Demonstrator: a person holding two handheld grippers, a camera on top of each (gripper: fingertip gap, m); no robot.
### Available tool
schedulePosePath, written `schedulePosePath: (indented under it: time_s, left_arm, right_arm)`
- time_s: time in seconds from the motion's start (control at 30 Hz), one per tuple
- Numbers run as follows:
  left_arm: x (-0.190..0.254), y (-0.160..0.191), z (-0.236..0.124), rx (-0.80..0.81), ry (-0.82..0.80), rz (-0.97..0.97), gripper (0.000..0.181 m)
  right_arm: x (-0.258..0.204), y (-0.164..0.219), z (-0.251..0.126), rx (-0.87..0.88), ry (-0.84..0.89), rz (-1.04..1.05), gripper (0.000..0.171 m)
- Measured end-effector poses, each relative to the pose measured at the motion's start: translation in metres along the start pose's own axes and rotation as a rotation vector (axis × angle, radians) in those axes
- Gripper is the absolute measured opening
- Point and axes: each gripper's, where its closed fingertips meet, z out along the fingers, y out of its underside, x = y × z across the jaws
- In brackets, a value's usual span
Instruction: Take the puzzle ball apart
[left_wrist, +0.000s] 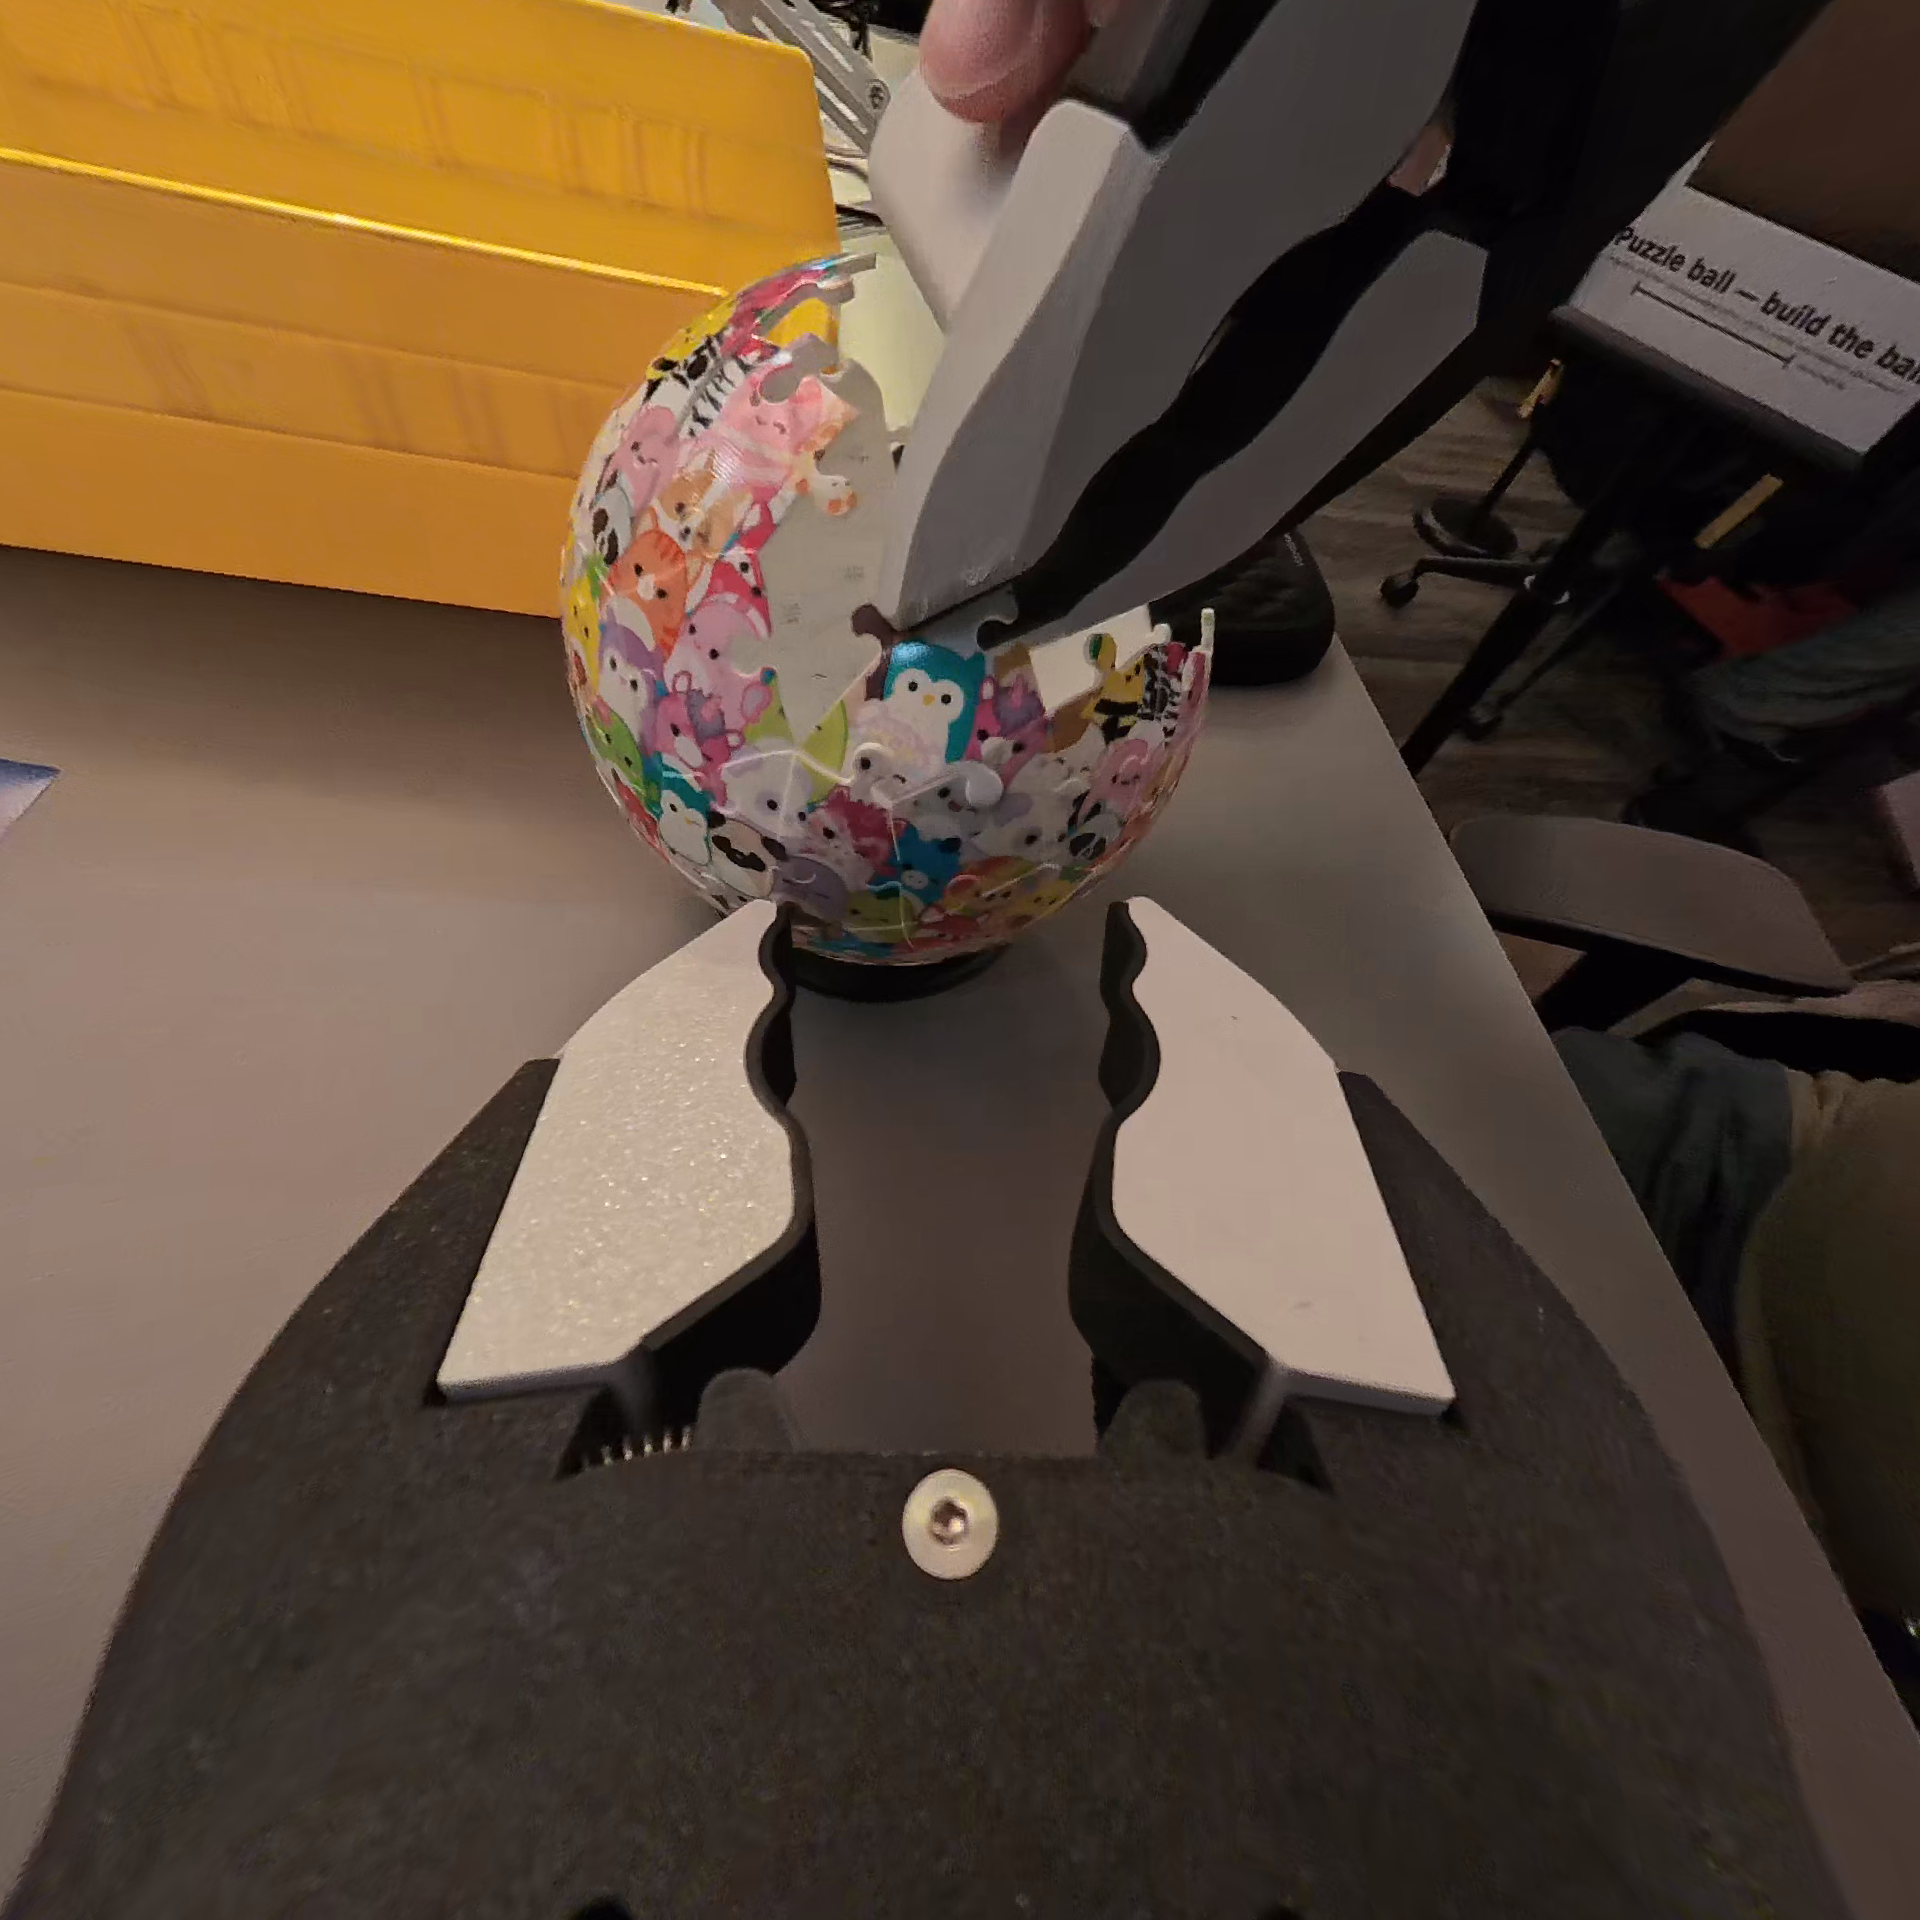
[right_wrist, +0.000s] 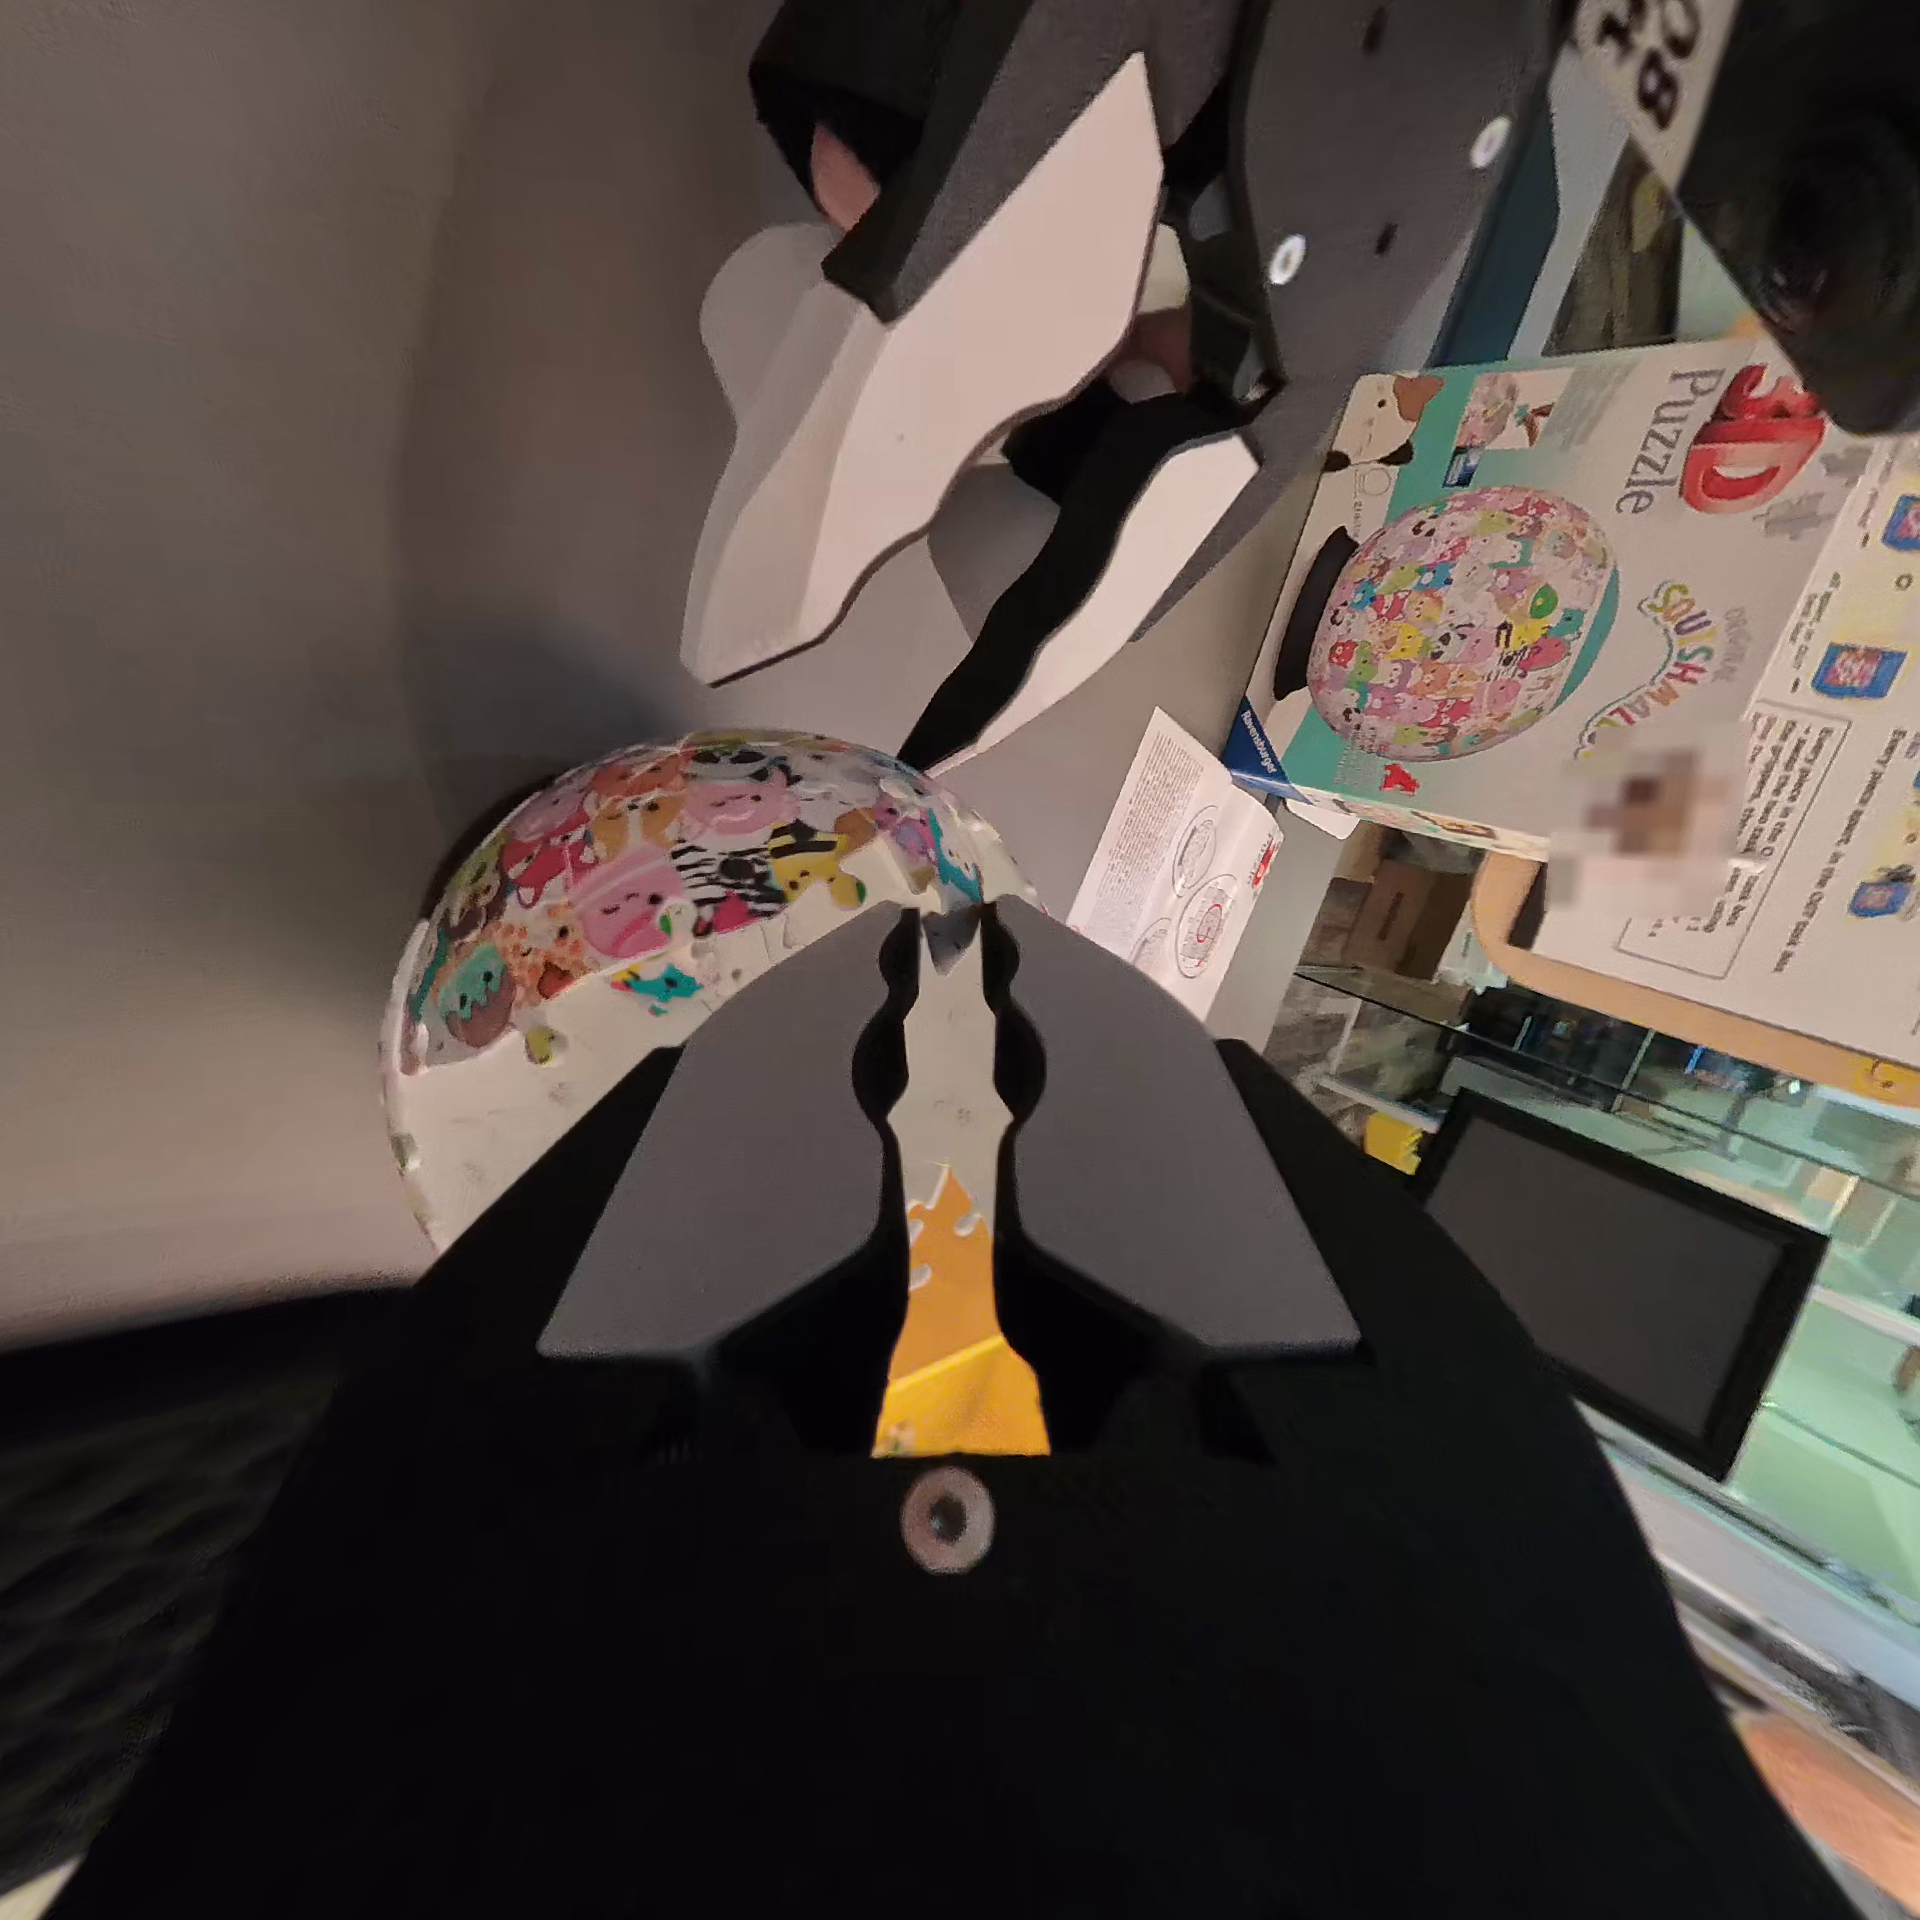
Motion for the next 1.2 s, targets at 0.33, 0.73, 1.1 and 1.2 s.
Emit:
schedulePosePath:
  time_s: [0.33,0.73,1.1,1.2]
  left_arm:
    - [-0.004,0.004,0.005,0.018,-0.006,-0.052,0.053]
    - [-0.006,0.002,0.009,0.049,-0.009,-0.061,0.053]
    - [-0.001,0.004,0.014,0.017,-0.025,-0.017,0.054]
    - [0.001,0.002,0.014,0.016,-0.029,-0.015,0.054]
  right_arm:
    - [-0.001,-0.003,-0.005,0.008,-0.110,-0.149,0.017]
    - [-0.007,-0.005,0.006,0.048,-0.103,-0.338,0.016]
    - [-0.005,-0.003,0.005,-0.002,-0.237,-0.257,0.006]
    - [-0.006,-0.003,0.003,-0.022,-0.299,-0.192,0.004]
